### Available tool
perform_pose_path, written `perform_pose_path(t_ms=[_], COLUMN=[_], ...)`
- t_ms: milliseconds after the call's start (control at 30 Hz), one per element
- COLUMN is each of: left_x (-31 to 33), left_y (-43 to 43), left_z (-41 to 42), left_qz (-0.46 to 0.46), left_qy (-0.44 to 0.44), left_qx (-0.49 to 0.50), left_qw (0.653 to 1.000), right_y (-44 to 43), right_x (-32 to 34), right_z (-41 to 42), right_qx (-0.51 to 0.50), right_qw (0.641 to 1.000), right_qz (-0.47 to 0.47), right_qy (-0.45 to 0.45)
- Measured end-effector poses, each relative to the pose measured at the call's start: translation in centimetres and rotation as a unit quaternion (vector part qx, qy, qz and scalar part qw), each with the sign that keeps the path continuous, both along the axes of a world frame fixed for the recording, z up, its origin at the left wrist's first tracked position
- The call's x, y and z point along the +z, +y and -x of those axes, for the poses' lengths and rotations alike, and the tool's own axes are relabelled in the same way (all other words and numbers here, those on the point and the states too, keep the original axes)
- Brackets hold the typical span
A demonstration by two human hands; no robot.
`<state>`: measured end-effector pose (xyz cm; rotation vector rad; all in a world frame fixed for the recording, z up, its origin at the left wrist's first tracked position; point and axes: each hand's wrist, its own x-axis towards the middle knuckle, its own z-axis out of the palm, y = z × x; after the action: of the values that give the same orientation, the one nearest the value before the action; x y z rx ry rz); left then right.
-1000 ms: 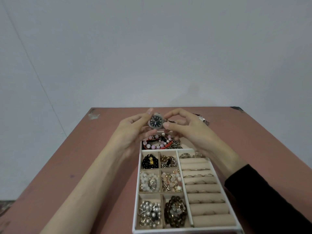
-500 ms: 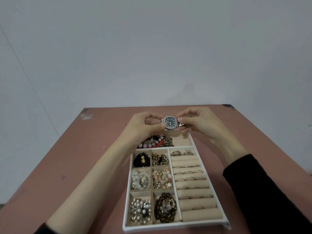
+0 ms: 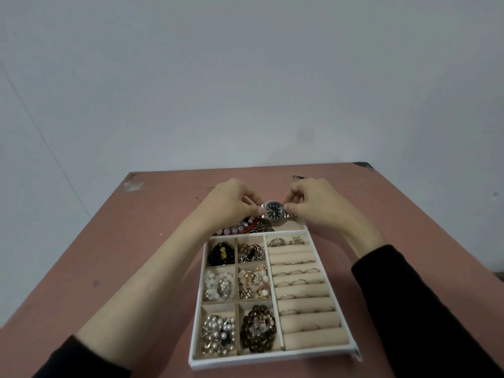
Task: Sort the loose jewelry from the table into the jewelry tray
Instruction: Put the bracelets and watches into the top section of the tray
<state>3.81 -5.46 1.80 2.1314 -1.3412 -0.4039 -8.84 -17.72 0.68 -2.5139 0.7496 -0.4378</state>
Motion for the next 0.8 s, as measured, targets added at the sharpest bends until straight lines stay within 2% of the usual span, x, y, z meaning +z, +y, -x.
perform_pose_path(t_ms=[167, 267, 433, 500, 567, 667, 800], left_x=[-0.4, -0.7, -1.2, -1.3, -1.5, -1.6, -1.9], left_y=[-0.2, -0.2, -0.1, 0.0, 0.3, 1.3, 2.2], left_z=[0.2, 0.0, 0.0, -0.2, -0.6, -1.6, -2.4], left_qz=[-0.026, -0.011, 0.016, 0.029, 0.064, 0.145, 0.205], left_qy=[-0.088, -0.088, -0.096, -0.102, -0.083, -0.029, 0.028], left_qx=[0.017, 0.022, 0.023, 0.03, 0.035, 0.067, 0.119], left_qw=[0.996, 0.996, 0.995, 0.994, 0.994, 0.987, 0.971], right_y=[-0.1, -0.3, -0.9, -1.0, -1.5, -3.2, -5.6], right_x=[-0.5, -0.8, -0.9, -1.0, -1.2, -1.1, -1.6], right_z=[-0.3, -0.1, 0.0, 0.1, 0.3, 0.5, 0.2], right_qx=[0.008, 0.02, 0.017, 0.008, -0.032, -0.118, -0.15], right_qw=[0.997, 0.994, 0.997, 1.0, 0.994, 0.977, 0.979], right_qz=[0.063, 0.096, 0.066, 0.008, -0.062, -0.06, -0.044], right_qy=[0.034, 0.04, 0.022, -0.006, -0.085, -0.167, -0.133])
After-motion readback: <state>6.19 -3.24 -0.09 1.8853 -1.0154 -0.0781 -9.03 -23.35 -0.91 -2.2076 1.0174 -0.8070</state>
